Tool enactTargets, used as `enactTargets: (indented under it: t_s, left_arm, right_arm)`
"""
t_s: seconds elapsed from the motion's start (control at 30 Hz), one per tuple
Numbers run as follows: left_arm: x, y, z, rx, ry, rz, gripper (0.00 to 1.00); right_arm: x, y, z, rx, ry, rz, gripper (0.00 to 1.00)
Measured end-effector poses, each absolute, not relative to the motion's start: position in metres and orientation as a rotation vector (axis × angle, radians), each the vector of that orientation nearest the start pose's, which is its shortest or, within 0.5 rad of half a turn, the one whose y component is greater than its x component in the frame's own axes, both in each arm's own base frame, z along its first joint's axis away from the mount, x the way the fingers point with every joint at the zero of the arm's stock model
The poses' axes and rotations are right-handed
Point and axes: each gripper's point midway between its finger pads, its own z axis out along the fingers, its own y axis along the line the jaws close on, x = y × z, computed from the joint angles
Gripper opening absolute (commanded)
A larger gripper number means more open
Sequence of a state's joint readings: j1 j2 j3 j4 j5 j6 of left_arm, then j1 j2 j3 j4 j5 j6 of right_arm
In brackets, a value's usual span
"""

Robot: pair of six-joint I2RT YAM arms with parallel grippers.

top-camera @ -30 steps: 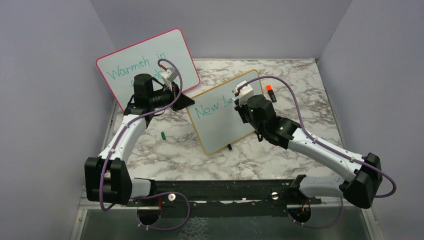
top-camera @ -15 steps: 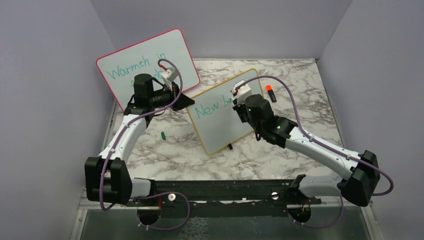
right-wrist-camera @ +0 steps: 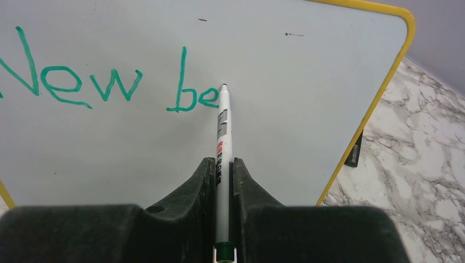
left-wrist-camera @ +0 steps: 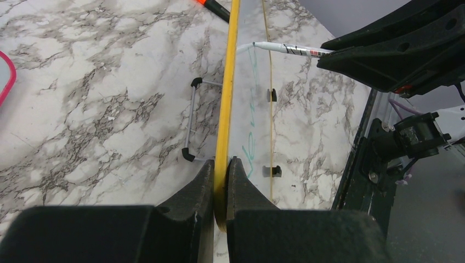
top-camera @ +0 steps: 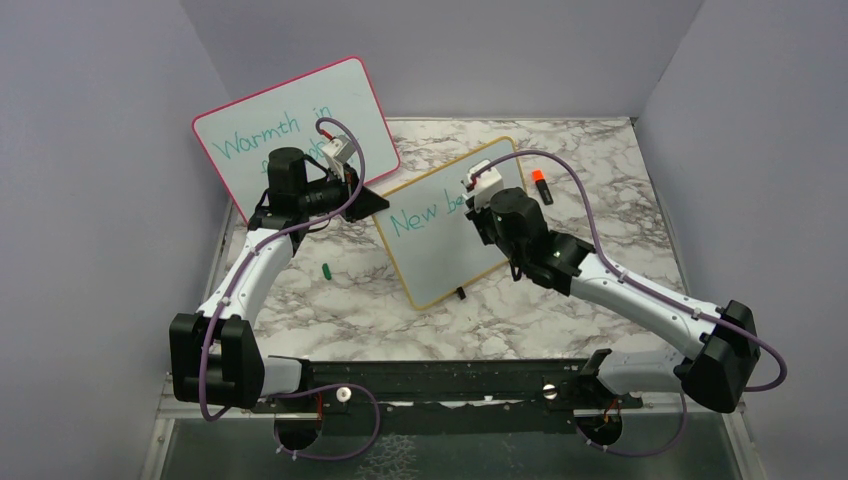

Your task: Write a sentence on the whiteboard

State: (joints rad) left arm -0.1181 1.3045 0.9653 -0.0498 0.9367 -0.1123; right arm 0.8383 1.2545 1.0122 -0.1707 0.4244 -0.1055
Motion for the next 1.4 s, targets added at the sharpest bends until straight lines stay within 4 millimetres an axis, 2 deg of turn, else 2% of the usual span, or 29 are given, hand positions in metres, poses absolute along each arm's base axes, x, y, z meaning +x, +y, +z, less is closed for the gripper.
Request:
enactTargets:
  t_s: [0.5,1.0,1.4]
  left_arm:
    - [0.327,-0.185,0.239,0.63,1.829,-1.064,0.0]
    - [0.327,-0.185,0.239,0.63,1.828,-1.064,0.0]
    - [0.328,-0.185,0.239,0.63,1.828,-1.063,0.0]
  right_arm:
    - [0.313,0.229,0.24,-0.607,1.831,0.074,0.0]
    - [0.317,0.223,0.232,-0.6,1.854,0.054,0.0]
    - [0.317,0.226,0.231,-0.607,1.853,0.063,0.0]
